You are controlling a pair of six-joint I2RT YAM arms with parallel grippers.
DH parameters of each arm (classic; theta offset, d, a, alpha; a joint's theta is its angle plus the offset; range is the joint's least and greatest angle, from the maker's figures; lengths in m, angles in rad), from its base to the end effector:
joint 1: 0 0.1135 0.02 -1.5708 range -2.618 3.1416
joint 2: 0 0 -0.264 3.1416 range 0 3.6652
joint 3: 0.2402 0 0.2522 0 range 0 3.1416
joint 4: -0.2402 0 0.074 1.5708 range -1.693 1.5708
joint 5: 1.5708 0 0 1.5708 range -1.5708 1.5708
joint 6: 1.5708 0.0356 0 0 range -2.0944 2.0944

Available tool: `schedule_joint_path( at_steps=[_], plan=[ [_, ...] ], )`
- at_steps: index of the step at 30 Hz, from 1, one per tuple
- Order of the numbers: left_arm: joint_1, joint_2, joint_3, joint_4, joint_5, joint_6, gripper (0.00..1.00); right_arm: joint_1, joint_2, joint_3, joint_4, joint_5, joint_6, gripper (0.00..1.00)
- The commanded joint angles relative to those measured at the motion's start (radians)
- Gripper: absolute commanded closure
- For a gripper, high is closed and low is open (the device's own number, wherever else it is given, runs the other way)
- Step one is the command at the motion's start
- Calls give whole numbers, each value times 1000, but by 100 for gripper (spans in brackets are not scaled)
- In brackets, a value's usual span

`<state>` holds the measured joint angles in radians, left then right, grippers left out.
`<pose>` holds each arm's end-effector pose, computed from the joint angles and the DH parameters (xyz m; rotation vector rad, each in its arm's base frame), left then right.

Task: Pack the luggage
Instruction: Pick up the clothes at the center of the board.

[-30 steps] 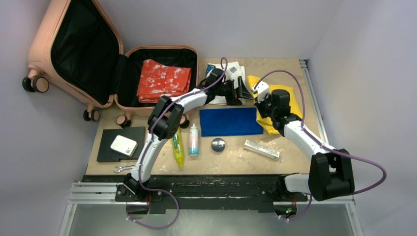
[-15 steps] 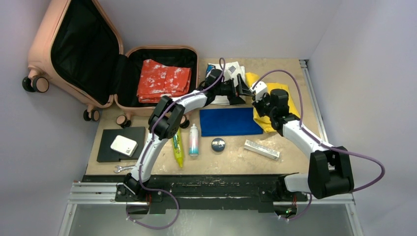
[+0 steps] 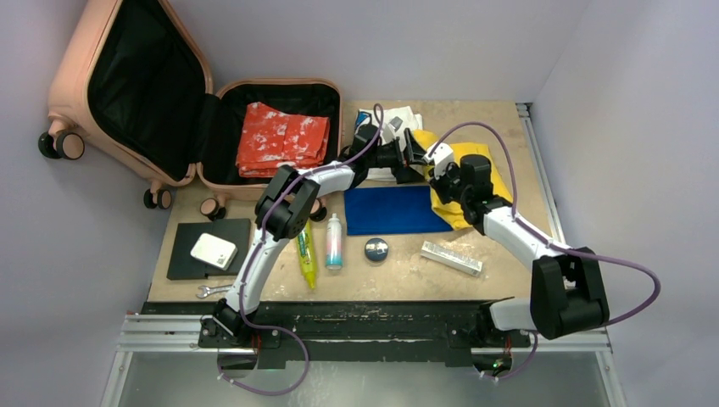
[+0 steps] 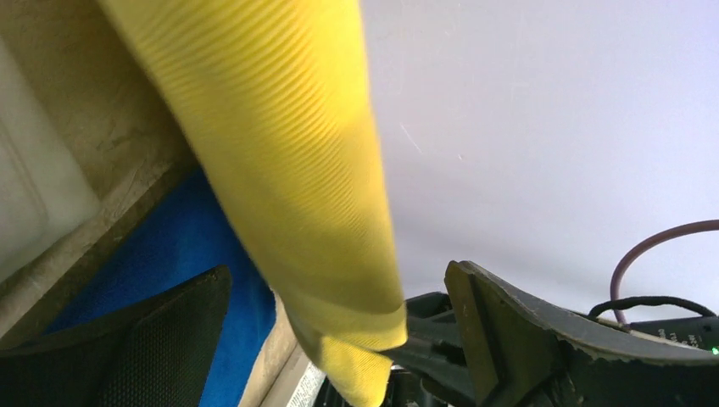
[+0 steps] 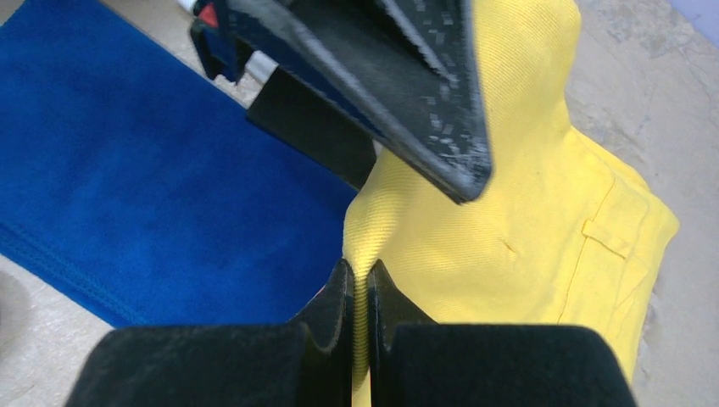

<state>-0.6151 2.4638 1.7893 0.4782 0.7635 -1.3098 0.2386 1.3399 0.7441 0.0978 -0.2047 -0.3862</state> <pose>0.4368 -0.3388 0.1535 -0.0649 2.2315 -1.9145 0.2817 0.0760 0.2307 -0.7513 1.9177 0.1204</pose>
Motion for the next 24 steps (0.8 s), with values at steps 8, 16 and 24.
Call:
schedule_joint_path(
  at_steps=[8,16,24],
  plan=[
    [6,-16,30,-11,11,71,1,57,18,40,106,-65,-38,61],
    [3,9,49,-152,-20,217,5,56,-114,76,-108,-123,-140,19],
    [2,10,30,-146,-42,190,48,35,-339,-21,-144,36,-164,8]
  ],
)
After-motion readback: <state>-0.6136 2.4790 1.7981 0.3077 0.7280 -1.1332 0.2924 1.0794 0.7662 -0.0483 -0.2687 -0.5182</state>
